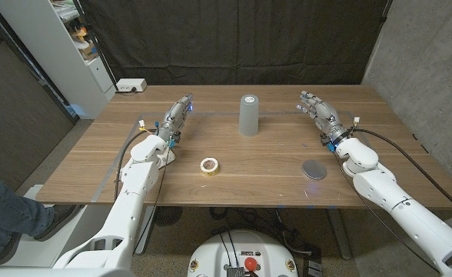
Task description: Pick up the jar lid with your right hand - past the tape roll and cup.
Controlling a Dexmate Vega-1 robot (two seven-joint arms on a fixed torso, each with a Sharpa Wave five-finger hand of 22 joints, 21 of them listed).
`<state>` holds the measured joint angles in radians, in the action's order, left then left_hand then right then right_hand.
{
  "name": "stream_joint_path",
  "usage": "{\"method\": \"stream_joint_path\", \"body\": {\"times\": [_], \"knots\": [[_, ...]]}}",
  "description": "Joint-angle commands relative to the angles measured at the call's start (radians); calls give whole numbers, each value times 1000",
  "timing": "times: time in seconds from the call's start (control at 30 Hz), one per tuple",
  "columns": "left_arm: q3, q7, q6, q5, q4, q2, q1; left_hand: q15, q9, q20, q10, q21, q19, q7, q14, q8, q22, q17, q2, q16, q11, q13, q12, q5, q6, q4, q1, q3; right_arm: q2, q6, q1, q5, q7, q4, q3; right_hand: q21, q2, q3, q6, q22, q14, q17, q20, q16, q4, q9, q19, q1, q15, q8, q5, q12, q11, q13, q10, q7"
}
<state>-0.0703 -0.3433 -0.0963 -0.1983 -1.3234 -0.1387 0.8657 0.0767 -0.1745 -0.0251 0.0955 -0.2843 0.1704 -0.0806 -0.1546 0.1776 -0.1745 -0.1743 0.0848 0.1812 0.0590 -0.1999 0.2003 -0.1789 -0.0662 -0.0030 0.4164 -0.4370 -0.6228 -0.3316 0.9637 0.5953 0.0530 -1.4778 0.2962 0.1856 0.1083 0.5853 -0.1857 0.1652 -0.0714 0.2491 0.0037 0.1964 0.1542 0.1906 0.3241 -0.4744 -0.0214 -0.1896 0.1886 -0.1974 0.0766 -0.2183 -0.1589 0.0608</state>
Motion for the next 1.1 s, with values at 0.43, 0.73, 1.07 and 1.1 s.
{"method": "stream_joint_path", "body": {"times": [0.43,0.73,1.07,1.1], "knots": [[-2,-3,3,0,-14,-2,8,-3,-4,-7,13,8,32,-4,-12,6,-3,-4,10,2,-2,2,4,-7,-4,-12,-1,0,-65,-23,63,-44,-9,-70,-36,2,-5,-2,9,4,6,-4,2,1,7,1,-6,-14,-1,-2,5,1,0,2,8,1],[3,1,12,6,-18,-3,6,-5,-4,-8,13,11,31,-3,-13,6,-3,-4,11,2,-2,2,5,-7,-4,-14,-2,1,-68,-32,63,-43,5,-68,-40,1,-6,-4,10,4,7,-7,2,2,8,1,-9,-17,-1,-2,5,1,3,4,9,0],[9,3,10,10,-17,-2,2,-3,-4,-9,12,15,32,-4,-13,7,-3,-4,12,2,-3,3,5,-7,-4,-16,-3,1,-78,-51,76,-43,14,-77,-53,1,-8,-6,8,4,8,-10,3,3,8,1,-11,-20,-2,-3,5,0,0,5,8,-1],[9,3,10,9,-17,-2,2,-4,-4,-9,11,15,32,-4,-13,7,-3,-4,12,2,-3,3,6,-7,-4,-16,-3,1,-78,-51,76,-43,14,-77,-54,1,-8,-6,8,4,8,-11,3,2,8,1,-11,-20,-1,-4,5,0,1,6,8,-1]]}}
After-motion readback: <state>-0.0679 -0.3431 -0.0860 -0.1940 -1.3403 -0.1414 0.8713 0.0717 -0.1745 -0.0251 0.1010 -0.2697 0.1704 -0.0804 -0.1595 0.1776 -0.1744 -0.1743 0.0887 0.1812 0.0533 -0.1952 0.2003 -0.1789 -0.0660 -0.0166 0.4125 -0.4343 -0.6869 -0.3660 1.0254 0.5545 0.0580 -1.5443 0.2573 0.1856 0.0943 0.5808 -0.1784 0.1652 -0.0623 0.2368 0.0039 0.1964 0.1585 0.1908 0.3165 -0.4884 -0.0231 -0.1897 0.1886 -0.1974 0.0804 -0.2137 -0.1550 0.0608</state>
